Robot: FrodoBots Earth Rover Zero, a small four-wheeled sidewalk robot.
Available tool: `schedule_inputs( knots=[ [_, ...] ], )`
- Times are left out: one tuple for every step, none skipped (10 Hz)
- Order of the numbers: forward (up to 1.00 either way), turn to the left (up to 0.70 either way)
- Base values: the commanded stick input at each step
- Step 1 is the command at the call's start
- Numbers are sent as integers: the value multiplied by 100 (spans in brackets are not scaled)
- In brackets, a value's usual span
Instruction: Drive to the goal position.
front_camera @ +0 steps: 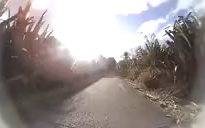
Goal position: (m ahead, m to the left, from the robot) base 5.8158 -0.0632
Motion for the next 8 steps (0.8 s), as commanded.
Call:
schedule_inputs(
  knots=[
    [50,-27],
    [50,-32],
    [50,-36],
    [50,-40],
    [50,-44],
    [50,-47],
    [50,-47],
    [50,-47]
  ],
)
